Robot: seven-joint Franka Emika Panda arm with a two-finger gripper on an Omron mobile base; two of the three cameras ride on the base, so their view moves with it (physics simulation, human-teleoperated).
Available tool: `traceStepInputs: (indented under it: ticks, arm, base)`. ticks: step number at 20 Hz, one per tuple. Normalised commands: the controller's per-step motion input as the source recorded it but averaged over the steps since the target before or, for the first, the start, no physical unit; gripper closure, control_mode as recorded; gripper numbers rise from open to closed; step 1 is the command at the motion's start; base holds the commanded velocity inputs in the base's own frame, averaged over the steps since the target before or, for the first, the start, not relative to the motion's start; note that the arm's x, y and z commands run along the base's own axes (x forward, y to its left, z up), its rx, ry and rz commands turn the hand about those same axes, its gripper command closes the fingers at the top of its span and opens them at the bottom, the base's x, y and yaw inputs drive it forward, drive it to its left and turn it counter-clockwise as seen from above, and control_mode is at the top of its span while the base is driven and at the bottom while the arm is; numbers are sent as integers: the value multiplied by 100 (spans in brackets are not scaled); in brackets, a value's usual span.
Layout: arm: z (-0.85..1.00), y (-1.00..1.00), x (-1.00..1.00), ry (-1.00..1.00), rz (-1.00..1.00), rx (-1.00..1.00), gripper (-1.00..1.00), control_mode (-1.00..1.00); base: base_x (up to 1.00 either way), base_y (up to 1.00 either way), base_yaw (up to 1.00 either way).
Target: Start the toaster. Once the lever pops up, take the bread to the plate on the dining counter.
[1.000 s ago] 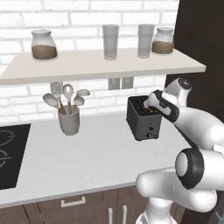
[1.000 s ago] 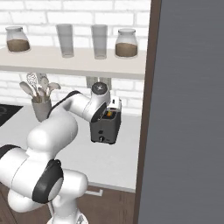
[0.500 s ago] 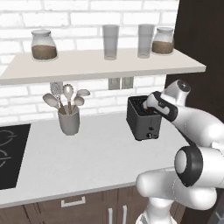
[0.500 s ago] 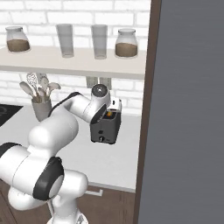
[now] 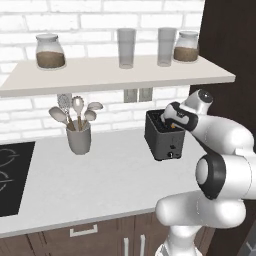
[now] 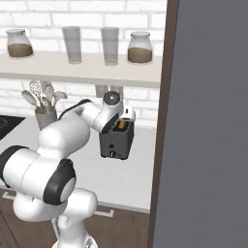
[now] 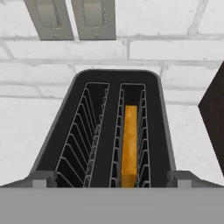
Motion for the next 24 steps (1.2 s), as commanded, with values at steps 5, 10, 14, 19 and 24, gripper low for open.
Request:
traceStepInputs:
  ticks: [5,10,14,19,24]
  arm:
    - [0,0,0,0,0,0,-100,-100]
    - [0,0,0,0,0,0,-100,-100]
    - [0,0,0,0,0,0,-100,-100]
    - [0,0,0,0,0,0,-100,-100]
    - [0,0,0,0,0,0,-100,-100]
  base:
    - [0,0,0]
    - [0,0,0]
    - [0,0,0]
    - [0,0,0]
    - [0,0,0]
